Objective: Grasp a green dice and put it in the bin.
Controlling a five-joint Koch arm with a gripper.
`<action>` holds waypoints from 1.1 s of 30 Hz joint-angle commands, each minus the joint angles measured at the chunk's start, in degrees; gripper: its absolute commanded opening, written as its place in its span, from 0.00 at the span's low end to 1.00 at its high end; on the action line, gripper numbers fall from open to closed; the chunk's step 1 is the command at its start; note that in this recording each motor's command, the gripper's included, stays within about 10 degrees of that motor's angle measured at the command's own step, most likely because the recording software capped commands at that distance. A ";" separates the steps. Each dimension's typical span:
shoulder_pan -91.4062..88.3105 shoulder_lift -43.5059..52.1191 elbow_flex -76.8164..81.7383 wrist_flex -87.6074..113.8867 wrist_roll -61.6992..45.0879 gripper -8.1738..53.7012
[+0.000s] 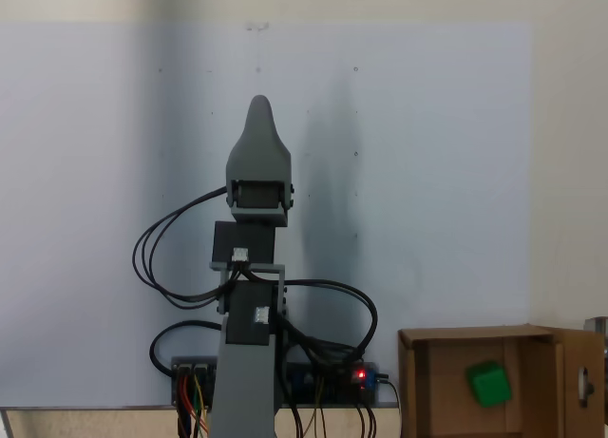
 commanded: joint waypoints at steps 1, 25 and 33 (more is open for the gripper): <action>-0.44 6.59 0.09 -9.65 2.37 0.88; 2.90 6.42 21.71 -41.64 -1.93 0.88; -0.62 6.06 22.24 -49.48 -0.97 0.85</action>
